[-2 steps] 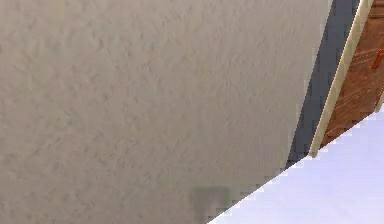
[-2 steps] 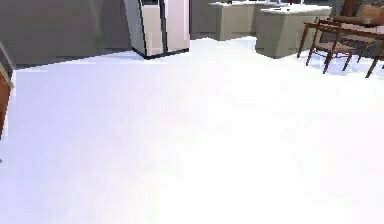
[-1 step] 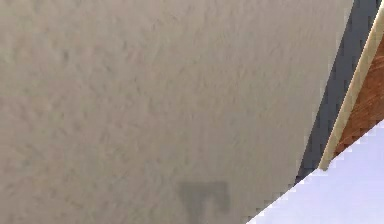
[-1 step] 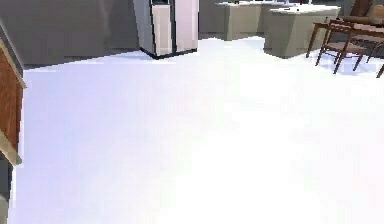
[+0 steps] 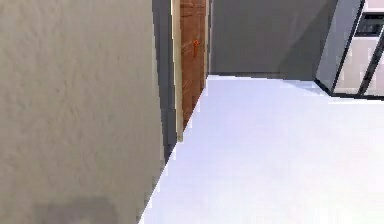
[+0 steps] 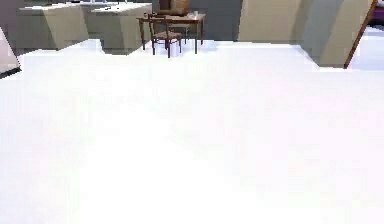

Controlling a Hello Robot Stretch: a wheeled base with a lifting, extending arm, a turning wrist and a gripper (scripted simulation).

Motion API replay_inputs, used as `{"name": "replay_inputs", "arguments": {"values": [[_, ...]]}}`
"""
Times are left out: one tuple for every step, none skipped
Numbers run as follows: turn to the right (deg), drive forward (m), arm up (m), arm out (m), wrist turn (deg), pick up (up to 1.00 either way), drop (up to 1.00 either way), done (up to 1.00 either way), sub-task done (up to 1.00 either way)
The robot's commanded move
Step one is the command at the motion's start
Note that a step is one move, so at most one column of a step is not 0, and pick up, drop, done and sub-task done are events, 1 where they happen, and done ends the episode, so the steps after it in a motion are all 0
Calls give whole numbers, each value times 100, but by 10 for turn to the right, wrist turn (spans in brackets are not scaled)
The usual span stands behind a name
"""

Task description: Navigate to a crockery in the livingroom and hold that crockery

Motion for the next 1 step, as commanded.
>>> {"name": "replay_inputs", "arguments": {"values": [[450,0,0,0,0,0,0,0,0]]}}
